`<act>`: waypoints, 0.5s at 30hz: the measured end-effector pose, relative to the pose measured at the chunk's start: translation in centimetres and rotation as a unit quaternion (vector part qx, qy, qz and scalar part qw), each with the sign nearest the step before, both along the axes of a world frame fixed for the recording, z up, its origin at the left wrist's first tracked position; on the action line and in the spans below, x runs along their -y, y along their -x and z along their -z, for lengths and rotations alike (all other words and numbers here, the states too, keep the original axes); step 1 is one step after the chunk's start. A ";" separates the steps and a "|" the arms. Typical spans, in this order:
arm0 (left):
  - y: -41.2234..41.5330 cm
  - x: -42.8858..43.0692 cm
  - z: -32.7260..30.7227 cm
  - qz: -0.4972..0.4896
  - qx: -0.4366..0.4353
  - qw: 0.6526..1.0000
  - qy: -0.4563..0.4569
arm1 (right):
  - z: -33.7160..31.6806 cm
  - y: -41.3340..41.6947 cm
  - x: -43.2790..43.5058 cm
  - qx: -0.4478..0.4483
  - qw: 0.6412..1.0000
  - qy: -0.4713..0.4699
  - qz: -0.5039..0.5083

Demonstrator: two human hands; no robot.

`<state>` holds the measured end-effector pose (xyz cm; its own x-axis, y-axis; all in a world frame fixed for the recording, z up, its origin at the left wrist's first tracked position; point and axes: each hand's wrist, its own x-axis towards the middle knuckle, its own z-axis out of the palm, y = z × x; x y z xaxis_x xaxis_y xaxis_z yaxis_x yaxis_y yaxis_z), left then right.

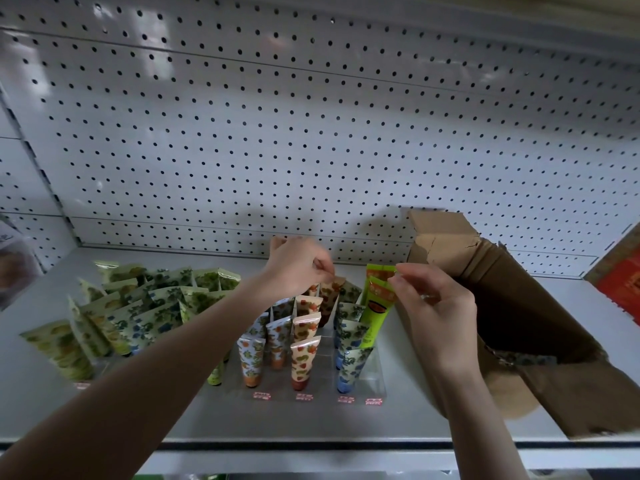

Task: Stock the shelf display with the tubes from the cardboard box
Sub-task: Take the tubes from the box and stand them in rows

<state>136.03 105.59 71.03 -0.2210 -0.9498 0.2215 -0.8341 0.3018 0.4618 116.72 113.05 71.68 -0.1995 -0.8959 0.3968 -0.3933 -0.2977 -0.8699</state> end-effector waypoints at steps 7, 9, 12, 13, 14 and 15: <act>-0.1 0.0 0.0 -0.010 0.013 0.999 -0.043 | 0.0 0.1 -0.4 -0.005 1.000 -0.005 0.008; -0.1 -0.1 0.0 -0.012 0.013 0.999 -0.047 | 0.0 0.0 -0.5 -0.005 1.000 -0.008 0.008; -0.1 -0.2 -0.1 -0.011 0.015 0.998 -0.054 | -0.1 -0.1 -0.6 -0.006 1.000 -0.008 0.007; -0.1 -0.2 -0.2 -0.010 0.014 0.998 -0.054 | -0.1 0.0 -0.7 -0.006 1.000 -0.009 0.007; -0.1 -0.3 -0.2 -0.010 0.012 0.998 -0.053 | -0.1 0.0 -0.8 -0.005 1.000 -0.009 0.007; -0.1 -0.3 -0.2 -0.010 0.010 0.999 -0.051 | -0.1 0.0 -0.8 -0.004 1.000 -0.010 0.007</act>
<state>136.14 105.94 71.26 -0.2046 -0.9715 0.1194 -0.8486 0.2369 0.4730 116.75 113.86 71.82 -0.2091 -0.9006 0.3811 -0.4047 -0.2750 -0.8721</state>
